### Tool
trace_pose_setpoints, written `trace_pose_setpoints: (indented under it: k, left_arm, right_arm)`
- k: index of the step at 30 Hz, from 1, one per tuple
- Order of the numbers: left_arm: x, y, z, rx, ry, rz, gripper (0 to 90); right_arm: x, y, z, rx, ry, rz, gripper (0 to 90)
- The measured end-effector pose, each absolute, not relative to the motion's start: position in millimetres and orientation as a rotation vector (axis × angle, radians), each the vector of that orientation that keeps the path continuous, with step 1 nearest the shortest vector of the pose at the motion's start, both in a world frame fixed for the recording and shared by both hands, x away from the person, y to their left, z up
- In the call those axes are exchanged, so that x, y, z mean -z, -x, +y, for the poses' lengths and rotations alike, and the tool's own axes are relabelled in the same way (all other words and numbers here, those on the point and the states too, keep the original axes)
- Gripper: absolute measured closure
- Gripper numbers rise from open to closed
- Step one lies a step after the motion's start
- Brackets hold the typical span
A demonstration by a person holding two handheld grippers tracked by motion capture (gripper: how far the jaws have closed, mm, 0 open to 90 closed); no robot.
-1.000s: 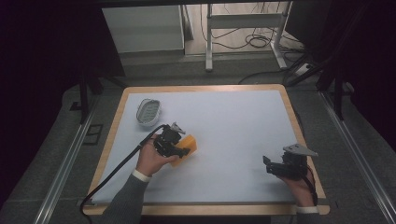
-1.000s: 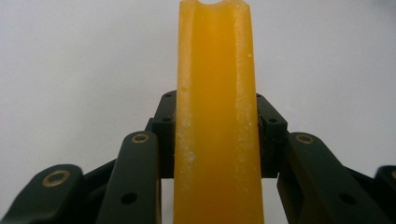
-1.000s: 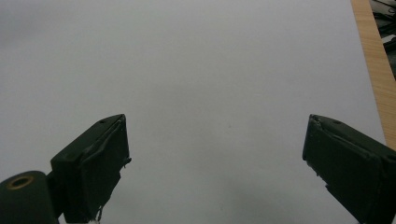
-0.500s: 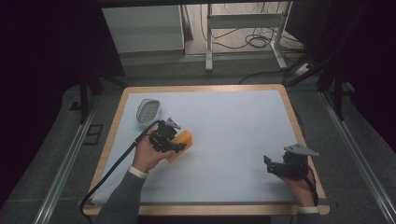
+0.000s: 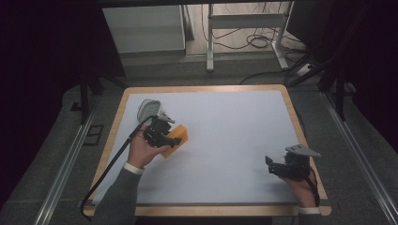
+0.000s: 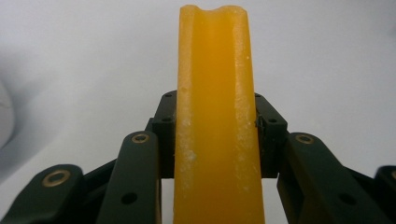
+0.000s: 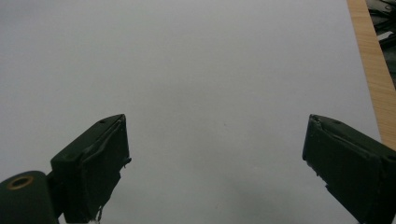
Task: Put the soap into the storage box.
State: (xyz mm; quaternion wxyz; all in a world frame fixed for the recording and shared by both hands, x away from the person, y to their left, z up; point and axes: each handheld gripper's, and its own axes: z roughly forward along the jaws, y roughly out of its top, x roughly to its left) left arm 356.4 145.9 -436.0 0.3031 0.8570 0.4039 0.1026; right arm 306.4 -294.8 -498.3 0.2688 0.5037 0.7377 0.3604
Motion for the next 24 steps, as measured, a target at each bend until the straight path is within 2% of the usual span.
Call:
trace_pose_setpoints:
  k: [24]
  left_arm:
    - [424.6, -374.7, 171.0, -0.309, -2.232, 1.146, 61.0]
  right_arm:
    - [499.9, -307.5, -297.1, -0.958, -1.377, 1.989, 7.2]
